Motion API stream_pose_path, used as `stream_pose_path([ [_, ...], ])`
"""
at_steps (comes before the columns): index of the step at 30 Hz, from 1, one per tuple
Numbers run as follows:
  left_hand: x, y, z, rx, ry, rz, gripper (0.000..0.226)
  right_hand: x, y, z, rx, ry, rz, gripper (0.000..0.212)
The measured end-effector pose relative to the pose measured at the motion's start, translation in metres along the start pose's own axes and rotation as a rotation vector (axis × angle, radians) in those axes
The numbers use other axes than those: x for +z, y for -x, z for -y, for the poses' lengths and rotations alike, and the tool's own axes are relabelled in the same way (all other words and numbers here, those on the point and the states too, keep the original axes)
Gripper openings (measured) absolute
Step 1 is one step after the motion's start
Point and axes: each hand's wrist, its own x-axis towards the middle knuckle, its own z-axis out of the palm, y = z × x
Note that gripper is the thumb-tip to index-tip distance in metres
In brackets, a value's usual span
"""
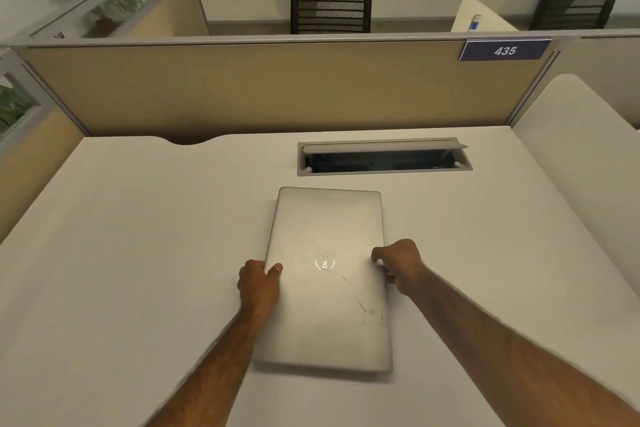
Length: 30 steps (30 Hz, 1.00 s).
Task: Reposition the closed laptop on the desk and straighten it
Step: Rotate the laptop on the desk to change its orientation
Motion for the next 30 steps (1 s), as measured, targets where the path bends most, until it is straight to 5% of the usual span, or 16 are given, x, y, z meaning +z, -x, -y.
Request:
stream_pose_path([
  [18, -0.001, -0.004, 0.003, 0.020, -0.161, 0.051, 0.047, 0.006, -0.024, -0.002, -0.043, 0.149, -0.049, 0.025],
  [23, -0.008, 0.005, -0.006, 0.053, -0.211, 0.069, 0.029, 0.006, -0.025, -0.006, -0.045, 0.138, -0.064, 0.020],
  [30, 0.001, 0.018, -0.033, 0.068, -0.372, 0.066, 0.049, 0.004, -0.013, -0.008, -0.093, 0.136, -0.079, 0.034],
])
